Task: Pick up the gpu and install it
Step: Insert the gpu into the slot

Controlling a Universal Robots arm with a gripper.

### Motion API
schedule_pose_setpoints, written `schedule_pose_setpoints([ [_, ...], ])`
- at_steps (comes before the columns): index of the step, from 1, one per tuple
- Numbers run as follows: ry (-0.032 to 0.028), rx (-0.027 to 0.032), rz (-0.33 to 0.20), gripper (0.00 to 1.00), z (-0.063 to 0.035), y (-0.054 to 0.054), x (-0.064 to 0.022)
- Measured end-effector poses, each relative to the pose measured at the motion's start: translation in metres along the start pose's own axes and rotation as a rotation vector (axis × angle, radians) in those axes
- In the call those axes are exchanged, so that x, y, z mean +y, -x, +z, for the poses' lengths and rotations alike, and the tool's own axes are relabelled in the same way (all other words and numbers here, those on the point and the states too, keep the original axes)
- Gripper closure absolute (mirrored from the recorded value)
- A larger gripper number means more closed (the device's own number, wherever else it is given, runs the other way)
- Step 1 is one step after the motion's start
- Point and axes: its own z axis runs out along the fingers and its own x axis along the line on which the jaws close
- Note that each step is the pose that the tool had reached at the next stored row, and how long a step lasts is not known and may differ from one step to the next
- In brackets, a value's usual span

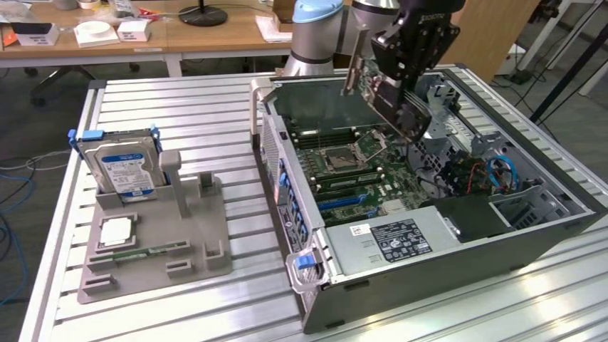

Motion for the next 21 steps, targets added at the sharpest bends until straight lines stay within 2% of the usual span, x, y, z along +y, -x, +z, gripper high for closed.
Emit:
schedule_pose_setpoints([
  [21,0.0080,-0.0169,-0.382,0.74,0.0000,0.0000,0.0000],
])
